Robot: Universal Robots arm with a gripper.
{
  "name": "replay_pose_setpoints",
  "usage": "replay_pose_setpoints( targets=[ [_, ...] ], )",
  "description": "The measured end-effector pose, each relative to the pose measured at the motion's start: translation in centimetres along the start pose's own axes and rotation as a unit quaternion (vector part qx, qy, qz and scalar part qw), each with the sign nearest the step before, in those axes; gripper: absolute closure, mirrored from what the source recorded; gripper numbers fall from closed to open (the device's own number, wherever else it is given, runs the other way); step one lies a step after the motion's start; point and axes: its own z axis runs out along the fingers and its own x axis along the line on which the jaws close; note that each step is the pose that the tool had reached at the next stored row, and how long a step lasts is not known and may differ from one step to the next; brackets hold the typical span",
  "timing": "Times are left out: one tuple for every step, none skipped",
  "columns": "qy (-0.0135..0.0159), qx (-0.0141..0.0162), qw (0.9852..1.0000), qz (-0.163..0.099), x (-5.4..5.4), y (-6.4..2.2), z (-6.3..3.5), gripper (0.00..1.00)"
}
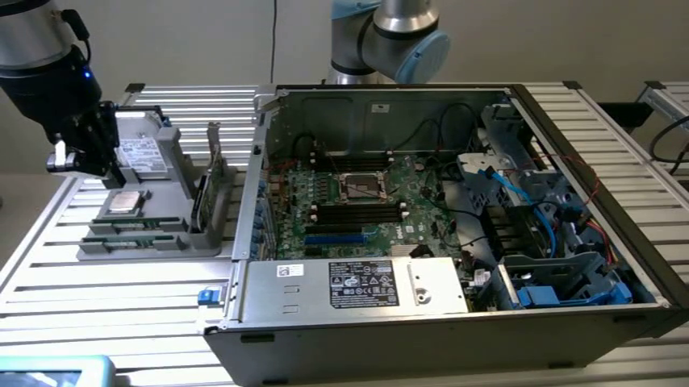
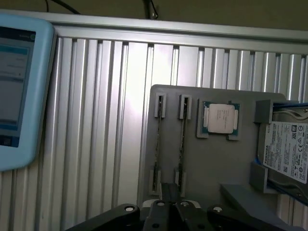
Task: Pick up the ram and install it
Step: 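Pick up the ram and move it above insertion slot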
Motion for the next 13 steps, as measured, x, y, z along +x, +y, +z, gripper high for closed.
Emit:
replay_pose_setpoints(
  targets=[
    [0.0000, 0.0000, 1.0000, 0.000, 0.0, 0.01, 0.00, 0.89],
    [0.0000, 0.0000, 1.0000, 0.000, 0.0, 0.01, 0.00, 0.88],
    [0.0000, 0.0000, 1.0000, 0.000, 0.0, 0.01, 0.00, 0.88],
    [0.0000, 0.0000, 1.0000, 0.000, 0.0, 0.02, 0.01, 0.76],
    [0.0002, -0.0001, 1.0000, 0.000, 0.0, 0.03, 0.02, 0.76],
    [0.0004, 0.0000, 1.0000, 0.000, 0.0, 0.04, 0.05, 0.70],
    [0.0009, 0.0000, 1.0000, 0.000, 0.0, 0.07, 0.15, 0.70],
    [0.0022, -0.0002, 1.0000, 0.000, 0.0, 0.13, 0.29, 0.64],
    [0.0032, -0.0002, 1.0000, 0.000, 0.0, 0.19, 0.43, 0.64],
    [0.0040, -0.0002, 1.0000, 0.000, 0.0, 0.29, 0.62, 0.64],
    [0.0045, -0.0003, 1.0000, 0.000, -0.1, 0.39, 0.79, 0.64],
    [0.0049, -0.0003, 1.0000, 0.001, -0.1, 0.46, 0.97, 0.64],
    [0.0049, -0.0003, 1.0000, 0.002, -0.1, 0.48, 1.15, 0.64]
  ],
)
